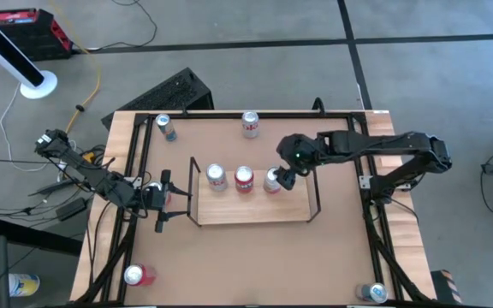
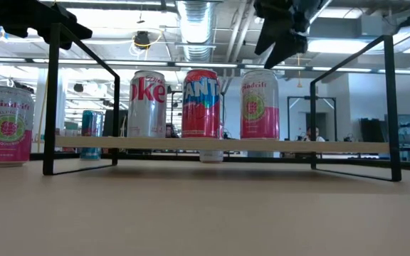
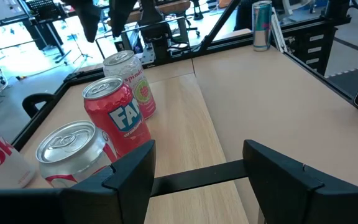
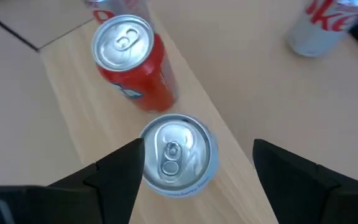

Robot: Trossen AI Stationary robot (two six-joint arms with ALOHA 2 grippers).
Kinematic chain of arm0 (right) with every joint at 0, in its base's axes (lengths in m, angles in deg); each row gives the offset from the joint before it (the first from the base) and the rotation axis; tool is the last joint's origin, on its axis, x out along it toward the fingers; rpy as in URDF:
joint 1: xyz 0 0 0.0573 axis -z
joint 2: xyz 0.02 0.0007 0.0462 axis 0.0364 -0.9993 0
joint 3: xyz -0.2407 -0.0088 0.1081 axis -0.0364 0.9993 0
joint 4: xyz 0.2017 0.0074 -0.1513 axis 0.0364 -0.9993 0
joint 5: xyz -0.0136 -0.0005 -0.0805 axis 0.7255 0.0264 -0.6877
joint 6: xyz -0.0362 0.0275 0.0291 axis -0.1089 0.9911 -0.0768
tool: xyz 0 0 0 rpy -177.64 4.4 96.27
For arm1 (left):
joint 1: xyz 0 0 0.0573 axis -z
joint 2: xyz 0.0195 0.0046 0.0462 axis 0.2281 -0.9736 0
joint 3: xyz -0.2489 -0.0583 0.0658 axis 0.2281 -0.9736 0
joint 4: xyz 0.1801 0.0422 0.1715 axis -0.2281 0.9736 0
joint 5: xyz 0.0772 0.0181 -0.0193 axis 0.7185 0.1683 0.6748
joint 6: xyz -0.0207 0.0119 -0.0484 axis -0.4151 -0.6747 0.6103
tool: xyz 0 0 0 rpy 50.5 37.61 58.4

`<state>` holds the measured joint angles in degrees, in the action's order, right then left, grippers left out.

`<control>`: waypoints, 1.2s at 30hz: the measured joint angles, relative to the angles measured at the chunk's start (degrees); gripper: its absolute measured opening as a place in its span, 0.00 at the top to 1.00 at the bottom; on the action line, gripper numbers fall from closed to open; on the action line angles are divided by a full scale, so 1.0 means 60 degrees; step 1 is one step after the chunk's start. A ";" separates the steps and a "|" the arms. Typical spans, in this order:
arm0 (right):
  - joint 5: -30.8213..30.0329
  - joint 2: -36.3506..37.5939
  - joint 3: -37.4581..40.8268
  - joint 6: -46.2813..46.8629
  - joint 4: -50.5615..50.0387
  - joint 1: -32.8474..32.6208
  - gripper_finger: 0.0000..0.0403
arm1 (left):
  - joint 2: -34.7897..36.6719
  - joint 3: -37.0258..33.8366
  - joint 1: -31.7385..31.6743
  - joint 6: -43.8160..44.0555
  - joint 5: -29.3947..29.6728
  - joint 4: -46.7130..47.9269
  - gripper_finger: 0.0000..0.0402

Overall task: Place canned beverage on shelf
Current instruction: Put the right pink soda can on the shelf aligned with the other orange soda can

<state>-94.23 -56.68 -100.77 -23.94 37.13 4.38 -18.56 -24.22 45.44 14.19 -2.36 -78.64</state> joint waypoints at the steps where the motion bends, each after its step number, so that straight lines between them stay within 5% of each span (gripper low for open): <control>1: -0.0197 -0.0004 -0.0008 0.0142 0.0004 -0.0110 0.20 | -0.0002 0.0000 0.0001 0.0001 0.0000 0.0000 0.43; 14: -0.1346 -0.0990 -0.0011 0.0294 0.0000 -0.0895 0.20 | 0.0001 0.0000 0.0002 -0.0001 0.0000 0.0000 0.43; 36: -0.1261 -0.1100 -0.0011 -0.0225 -0.0001 -0.1011 0.30 | 0.0001 0.0000 0.0000 0.0001 0.0000 0.0000 0.43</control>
<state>-101.80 -63.28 -100.84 -25.29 37.12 -1.68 -18.55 -24.22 45.44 14.20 -2.36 -78.64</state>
